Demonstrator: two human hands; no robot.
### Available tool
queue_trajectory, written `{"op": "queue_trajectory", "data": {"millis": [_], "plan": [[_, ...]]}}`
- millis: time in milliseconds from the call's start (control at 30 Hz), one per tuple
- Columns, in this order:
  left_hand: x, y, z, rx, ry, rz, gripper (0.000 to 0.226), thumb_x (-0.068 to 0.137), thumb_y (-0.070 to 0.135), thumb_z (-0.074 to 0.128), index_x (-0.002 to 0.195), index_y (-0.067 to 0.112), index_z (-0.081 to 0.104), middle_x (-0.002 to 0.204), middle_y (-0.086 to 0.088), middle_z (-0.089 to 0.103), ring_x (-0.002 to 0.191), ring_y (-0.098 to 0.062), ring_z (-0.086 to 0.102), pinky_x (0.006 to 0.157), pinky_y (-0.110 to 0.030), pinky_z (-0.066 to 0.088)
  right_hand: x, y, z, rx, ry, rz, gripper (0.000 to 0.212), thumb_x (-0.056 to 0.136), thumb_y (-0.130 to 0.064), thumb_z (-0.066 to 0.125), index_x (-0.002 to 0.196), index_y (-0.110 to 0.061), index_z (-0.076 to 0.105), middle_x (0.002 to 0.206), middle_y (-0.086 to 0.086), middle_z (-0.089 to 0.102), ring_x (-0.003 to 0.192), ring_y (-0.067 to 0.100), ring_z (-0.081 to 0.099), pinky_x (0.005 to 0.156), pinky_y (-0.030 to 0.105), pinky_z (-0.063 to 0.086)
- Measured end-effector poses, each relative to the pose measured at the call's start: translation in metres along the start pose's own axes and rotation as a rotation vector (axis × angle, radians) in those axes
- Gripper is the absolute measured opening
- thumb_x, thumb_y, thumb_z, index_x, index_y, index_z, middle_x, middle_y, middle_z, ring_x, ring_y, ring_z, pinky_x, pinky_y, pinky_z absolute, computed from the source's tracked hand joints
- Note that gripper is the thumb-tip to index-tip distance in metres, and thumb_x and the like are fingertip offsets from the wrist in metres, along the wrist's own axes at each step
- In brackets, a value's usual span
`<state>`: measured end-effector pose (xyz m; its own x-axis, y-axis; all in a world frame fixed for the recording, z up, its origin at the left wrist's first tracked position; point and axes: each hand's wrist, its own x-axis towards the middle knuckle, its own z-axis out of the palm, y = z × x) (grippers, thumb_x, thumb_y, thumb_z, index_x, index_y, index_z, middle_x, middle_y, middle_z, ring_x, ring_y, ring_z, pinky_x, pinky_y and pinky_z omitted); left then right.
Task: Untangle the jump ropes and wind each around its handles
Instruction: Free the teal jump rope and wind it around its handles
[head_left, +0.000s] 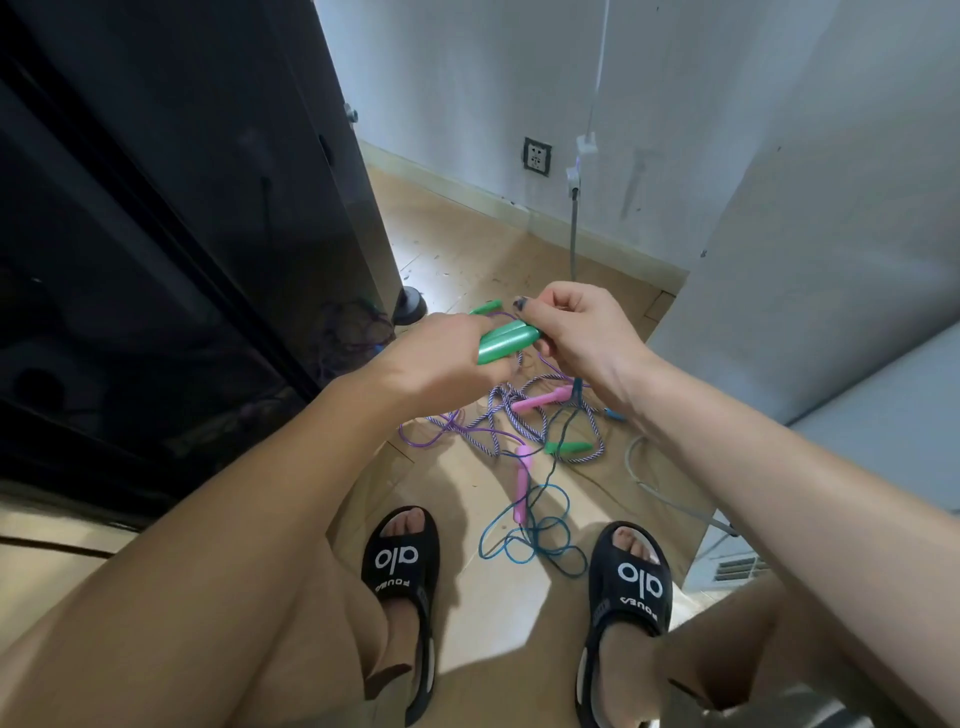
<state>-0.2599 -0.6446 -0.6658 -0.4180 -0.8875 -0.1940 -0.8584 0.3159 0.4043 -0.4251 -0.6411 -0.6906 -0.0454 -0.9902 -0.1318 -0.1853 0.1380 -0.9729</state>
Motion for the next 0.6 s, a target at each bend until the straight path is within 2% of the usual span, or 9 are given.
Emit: {"op": "queue_trajectory", "data": {"millis": [67, 167, 267, 333, 367, 433, 467, 533, 600], "plan": [[0.002, -0.001, 0.0, 0.003, 0.027, -0.006, 0.029, 0.096, 0.041, 0.057, 0.072, 0.031, 0.045, 0.069, 0.004, 0.055, 0.059, -0.016, 0.052, 0.053, -0.031, 0.036, -0.001, 0.0, 0.0, -0.002, -0.027, -0.006, 0.039, 0.098, -0.025, 0.059, 0.062, -0.016, 0.047, 0.047, 0.0, 0.047, 0.037, 0.01, 0.03, 0.038, 0.02, 0.023], [0.005, -0.004, 0.001, -0.1, -0.044, -0.007, 0.032, 0.098, 0.036, 0.058, 0.07, 0.029, 0.045, 0.063, 0.002, 0.051, 0.055, -0.018, 0.047, 0.054, -0.031, 0.034, 0.0, 0.0, -0.001, -0.072, -0.037, 0.0, 0.043, 0.102, -0.035, 0.049, 0.063, -0.019, 0.047, 0.047, -0.005, 0.041, 0.04, 0.011, 0.028, 0.04, 0.02, 0.021], [0.008, -0.008, 0.001, -0.486, -0.099, -0.114, 0.034, 0.097, 0.032, 0.061, 0.07, 0.018, 0.045, 0.055, 0.002, 0.043, 0.046, -0.017, 0.036, 0.049, -0.028, 0.028, 0.005, -0.002, -0.004, -0.154, 0.067, 0.005, 0.048, 0.103, -0.042, 0.038, 0.064, -0.019, 0.052, 0.044, -0.011, 0.04, 0.042, 0.01, 0.032, 0.044, 0.024, 0.025], [0.011, -0.012, 0.0, -0.73, -0.084, -0.212, 0.034, 0.097, 0.027, 0.062, 0.071, 0.017, 0.045, 0.05, 0.005, 0.04, 0.041, -0.012, 0.031, 0.042, -0.022, 0.023, 0.004, -0.003, -0.007, -0.319, 0.135, -0.11, 0.047, 0.103, -0.039, 0.036, 0.069, -0.016, 0.056, 0.048, -0.009, 0.049, 0.05, 0.014, 0.043, 0.054, 0.029, 0.032], [0.012, -0.015, 0.001, -0.775, -0.072, -0.239, 0.034, 0.097, 0.026, 0.062, 0.07, 0.017, 0.044, 0.049, 0.006, 0.039, 0.039, -0.01, 0.03, 0.041, -0.021, 0.021, 0.001, -0.004, -0.007, -0.426, 0.153, -0.179, 0.044, 0.104, -0.038, 0.035, 0.074, -0.014, 0.056, 0.055, -0.006, 0.054, 0.059, 0.021, 0.048, 0.058, 0.033, 0.036], [0.016, -0.018, 0.005, -0.78, -0.037, -0.288, 0.034, 0.093, 0.029, 0.064, 0.069, 0.018, 0.043, 0.052, 0.004, 0.038, 0.041, -0.011, 0.028, 0.043, -0.022, 0.021, -0.006, -0.004, -0.001, -0.716, 0.145, -0.27, 0.034, 0.105, -0.035, 0.032, 0.086, -0.014, 0.051, 0.069, 0.005, 0.058, 0.07, 0.037, 0.049, 0.063, 0.04, 0.042], [0.018, -0.019, 0.007, -0.754, -0.011, -0.316, 0.032, 0.091, 0.031, 0.065, 0.071, 0.018, 0.045, 0.056, 0.001, 0.037, 0.043, -0.014, 0.029, 0.045, -0.024, 0.022, -0.01, -0.002, 0.004, -0.908, 0.135, -0.304, 0.028, 0.105, -0.034, 0.032, 0.092, -0.016, 0.049, 0.072, 0.009, 0.057, 0.068, 0.038, 0.046, 0.059, 0.04, 0.04], [0.024, -0.021, 0.014, -0.656, 0.043, -0.372, 0.027, 0.091, 0.033, 0.063, 0.076, 0.015, 0.05, 0.062, -0.004, 0.04, 0.049, -0.019, 0.034, 0.049, -0.027, 0.027, -0.018, 0.0, 0.016, -1.247, 0.082, -0.379, 0.015, 0.103, -0.026, 0.036, 0.101, -0.016, 0.047, 0.078, 0.01, 0.059, 0.06, 0.035, 0.04, 0.048, 0.035, 0.023], [0.027, -0.024, 0.018, -0.499, 0.065, -0.385, 0.031, 0.094, 0.036, 0.059, 0.075, 0.013, 0.051, 0.065, -0.004, 0.044, 0.055, -0.023, 0.042, 0.053, -0.028, 0.032, -0.023, 0.0, 0.023, -1.409, -0.02, -0.403, 0.011, 0.098, -0.018, 0.041, 0.106, -0.015, 0.048, 0.079, 0.005, 0.055, 0.052, 0.026, 0.032, 0.046, 0.033, 0.012]]}}
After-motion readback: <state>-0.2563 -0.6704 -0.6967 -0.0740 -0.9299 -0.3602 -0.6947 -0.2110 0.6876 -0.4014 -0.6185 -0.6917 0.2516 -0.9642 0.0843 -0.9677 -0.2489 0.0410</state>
